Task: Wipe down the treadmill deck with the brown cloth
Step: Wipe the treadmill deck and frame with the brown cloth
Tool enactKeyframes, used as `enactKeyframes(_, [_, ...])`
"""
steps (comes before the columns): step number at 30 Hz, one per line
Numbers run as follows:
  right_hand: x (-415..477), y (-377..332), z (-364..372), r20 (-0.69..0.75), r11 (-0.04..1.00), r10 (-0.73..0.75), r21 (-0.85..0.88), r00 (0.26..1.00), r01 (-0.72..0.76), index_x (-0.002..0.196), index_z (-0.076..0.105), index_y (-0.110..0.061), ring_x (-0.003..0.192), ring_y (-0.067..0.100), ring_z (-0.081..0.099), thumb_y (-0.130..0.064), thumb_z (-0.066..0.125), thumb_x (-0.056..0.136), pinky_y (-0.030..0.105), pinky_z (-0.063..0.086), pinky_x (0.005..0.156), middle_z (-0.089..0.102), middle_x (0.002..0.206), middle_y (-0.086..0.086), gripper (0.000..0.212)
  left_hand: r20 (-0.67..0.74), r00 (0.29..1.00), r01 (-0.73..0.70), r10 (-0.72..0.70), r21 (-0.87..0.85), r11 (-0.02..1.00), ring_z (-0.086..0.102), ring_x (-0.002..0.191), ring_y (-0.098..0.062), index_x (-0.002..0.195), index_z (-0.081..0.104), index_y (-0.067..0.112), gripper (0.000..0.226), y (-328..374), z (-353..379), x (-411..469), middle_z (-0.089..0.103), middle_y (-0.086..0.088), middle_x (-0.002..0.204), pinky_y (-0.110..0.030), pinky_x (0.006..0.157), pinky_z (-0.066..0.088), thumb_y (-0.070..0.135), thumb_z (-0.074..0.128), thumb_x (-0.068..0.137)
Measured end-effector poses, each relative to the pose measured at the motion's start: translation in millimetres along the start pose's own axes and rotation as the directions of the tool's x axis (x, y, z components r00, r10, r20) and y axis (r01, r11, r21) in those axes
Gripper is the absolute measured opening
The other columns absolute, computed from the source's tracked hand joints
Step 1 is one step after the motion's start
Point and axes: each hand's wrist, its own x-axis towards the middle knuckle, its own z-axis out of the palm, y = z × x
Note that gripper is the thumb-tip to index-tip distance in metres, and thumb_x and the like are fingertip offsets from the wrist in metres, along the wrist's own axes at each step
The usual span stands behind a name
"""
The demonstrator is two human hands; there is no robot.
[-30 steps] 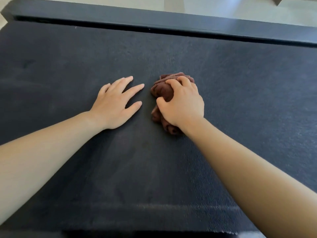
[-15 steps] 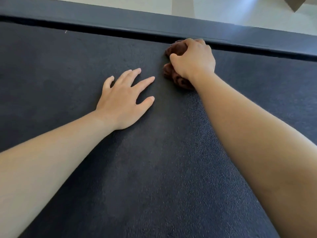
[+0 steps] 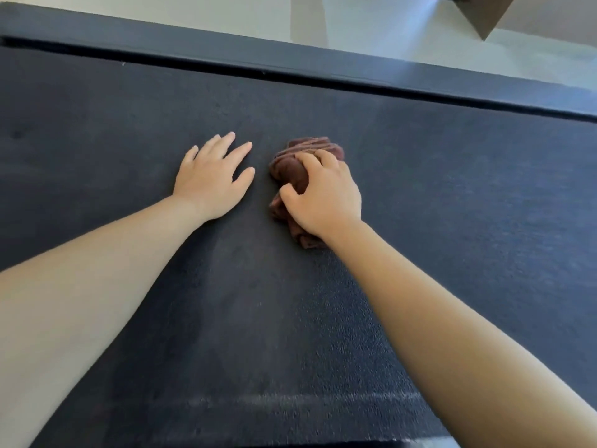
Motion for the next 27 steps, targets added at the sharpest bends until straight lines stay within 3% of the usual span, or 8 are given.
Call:
enactKeyframes(9, [-99.9,-23.8,-13.6,0.106,0.993,-0.106,0.057,0.989,0.101,0.143,0.039,-0.031,0.140,0.025,0.023,-0.058,0.038,0.090,0.045,0.026,0.113,0.028,0.154,0.005,0.059,0.136,0.980,-0.151,0.146,0.023,0.988,0.003,0.146,-0.018,0.149,0.016,0.028,0.058,-10.8,-21.1,-108.0,0.007,0.004,0.159,-0.038,0.116,0.005,0.045,0.029,0.095])
enactKeyframes(13, [-134.9,-36.8,-7.4,0.092,0.984,-0.179,0.042,0.980,0.175,0.141,0.042,-0.033,0.139,0.026,0.029,-0.057,0.029,0.091,0.046,0.028,0.112,0.033,0.152,0.005,0.057,0.140,0.971,-0.195,0.192,0.013,0.981,0.006,0.146,-0.017,0.149,0.020,0.030,0.054,-26.2,-27.8,-142.4,0.009,0.006,0.158,-0.037,0.116,0.007,0.042,0.033,0.097])
enactKeyframes(19, [-95.8,-50.7,5.3,0.101,0.992,-0.113,-0.043,0.988,0.118,0.139,0.045,-0.030,0.135,0.028,0.033,-0.058,0.041,0.088,0.047,0.035,0.106,0.037,0.149,0.007,0.058,0.038,0.988,-0.148,0.149,-0.042,0.988,0.020,0.142,-0.016,0.142,0.038,0.031,0.045,-26.9,-29.8,-148.6,0.028,0.006,0.153,-0.038,0.112,0.017,0.034,0.042,0.096])
enactKeyframes(27, [-101.3,-54.8,1.9,0.152,0.993,-0.100,-0.045,0.983,0.108,0.140,0.041,-0.030,0.133,0.028,0.034,-0.054,0.045,0.088,0.046,0.039,0.103,0.035,0.150,0.005,0.058,0.107,0.986,-0.128,0.129,-0.023,0.992,0.012,0.145,-0.019,0.146,0.029,0.029,0.049,-30.7,-34.3,-166.1,0.018,0.001,0.157,-0.041,0.115,0.011,0.036,0.034,0.098])
